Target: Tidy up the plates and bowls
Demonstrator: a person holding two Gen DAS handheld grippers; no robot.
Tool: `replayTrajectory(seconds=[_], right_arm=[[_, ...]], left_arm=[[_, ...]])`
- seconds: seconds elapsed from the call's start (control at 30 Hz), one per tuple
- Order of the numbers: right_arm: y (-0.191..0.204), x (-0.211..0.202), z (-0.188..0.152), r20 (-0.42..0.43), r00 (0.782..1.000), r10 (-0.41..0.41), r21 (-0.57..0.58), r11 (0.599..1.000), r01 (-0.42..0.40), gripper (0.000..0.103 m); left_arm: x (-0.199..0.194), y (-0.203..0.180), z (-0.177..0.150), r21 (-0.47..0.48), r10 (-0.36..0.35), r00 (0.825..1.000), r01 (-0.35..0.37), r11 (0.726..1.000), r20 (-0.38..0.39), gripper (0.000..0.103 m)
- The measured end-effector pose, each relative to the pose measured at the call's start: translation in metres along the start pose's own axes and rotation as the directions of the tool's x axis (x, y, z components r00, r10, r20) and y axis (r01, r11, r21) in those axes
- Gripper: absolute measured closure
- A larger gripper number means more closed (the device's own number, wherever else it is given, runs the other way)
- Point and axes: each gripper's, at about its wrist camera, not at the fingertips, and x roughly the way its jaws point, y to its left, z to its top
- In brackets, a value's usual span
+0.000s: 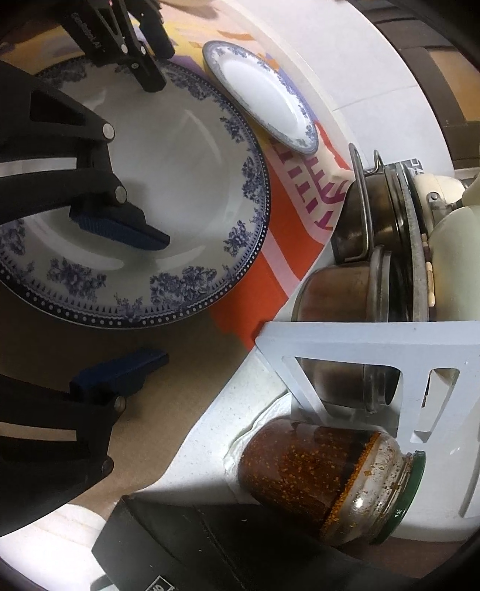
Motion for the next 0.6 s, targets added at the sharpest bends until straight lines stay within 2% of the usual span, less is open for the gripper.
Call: replayTrajectory(seconds=[0.07, 0.13, 0.6], right_arm=[[0.001, 0.0, 0.001, -0.003, 1.0, 0.011, -0.007, 1.0, -0.011, 0.058], [0.002, 0.0, 0.002, -0.008, 1.0, 0.027, -0.018, 0.999, -0.027, 0.064], [0.008, -0.007, -0.004, -0.026, 0.998, 0.059, -0.031, 0.998, -0.059, 0.066]], left_arm=[[0.0, -0.001, 0.001, 0.004, -0.009, 1.0, 0.009, 1.0, -0.004, 0.064], [-0.001, -0.002, 0.002, 0.002, -0.004, 1.0, 0.004, 1.0, -0.003, 0.064], [-0.02, 0.006, -0.013, 0.004, 0.055, 0.998, -0.055, 0.998, 0.025, 0.067]])
